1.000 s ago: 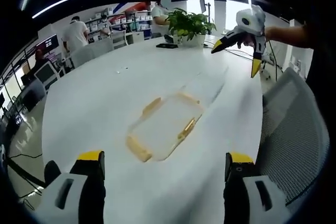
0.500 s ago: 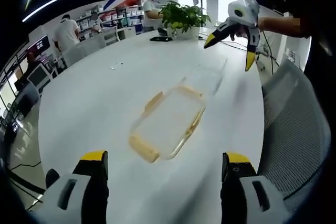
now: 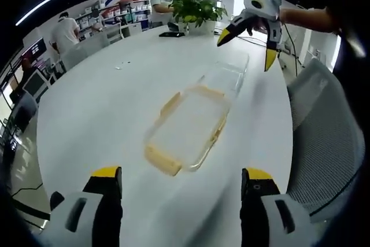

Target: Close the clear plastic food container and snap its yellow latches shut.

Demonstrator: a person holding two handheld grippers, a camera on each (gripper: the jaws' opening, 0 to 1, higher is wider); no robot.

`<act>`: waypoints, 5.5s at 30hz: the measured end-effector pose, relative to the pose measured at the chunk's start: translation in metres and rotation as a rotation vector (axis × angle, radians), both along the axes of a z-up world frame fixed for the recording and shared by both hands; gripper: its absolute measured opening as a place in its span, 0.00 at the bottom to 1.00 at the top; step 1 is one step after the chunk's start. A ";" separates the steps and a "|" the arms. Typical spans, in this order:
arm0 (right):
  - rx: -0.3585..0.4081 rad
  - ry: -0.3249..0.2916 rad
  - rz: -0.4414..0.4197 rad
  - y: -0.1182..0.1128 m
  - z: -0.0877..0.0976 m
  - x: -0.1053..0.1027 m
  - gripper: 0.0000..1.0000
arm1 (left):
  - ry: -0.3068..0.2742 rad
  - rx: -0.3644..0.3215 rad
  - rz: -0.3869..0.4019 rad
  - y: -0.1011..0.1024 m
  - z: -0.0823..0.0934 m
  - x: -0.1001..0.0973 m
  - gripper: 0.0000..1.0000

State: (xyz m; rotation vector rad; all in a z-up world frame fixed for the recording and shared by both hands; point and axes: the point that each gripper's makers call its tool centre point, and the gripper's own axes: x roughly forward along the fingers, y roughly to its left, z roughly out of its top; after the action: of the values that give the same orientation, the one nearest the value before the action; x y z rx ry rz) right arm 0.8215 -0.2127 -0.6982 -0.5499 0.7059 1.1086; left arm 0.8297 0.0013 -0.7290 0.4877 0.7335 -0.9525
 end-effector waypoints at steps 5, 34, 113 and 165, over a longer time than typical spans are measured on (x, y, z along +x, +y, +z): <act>-0.015 0.005 0.028 0.010 -0.001 0.008 0.74 | -0.003 0.009 -0.021 0.001 0.000 0.006 0.80; -0.185 0.065 0.128 0.033 -0.036 0.033 0.58 | 0.017 0.084 -0.195 -0.001 -0.013 0.031 0.58; -0.444 0.127 0.338 0.038 -0.093 0.043 0.38 | 0.095 0.223 -0.481 -0.015 -0.053 0.045 0.34; -0.347 0.073 0.390 0.015 -0.006 0.007 0.35 | 0.066 0.266 -0.466 -0.037 0.024 0.004 0.33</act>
State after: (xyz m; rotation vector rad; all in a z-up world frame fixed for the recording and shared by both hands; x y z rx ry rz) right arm 0.8289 -0.1974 -0.7037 -0.9764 0.8857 1.3814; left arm 0.8337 -0.0356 -0.7047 0.8896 0.8288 -1.3161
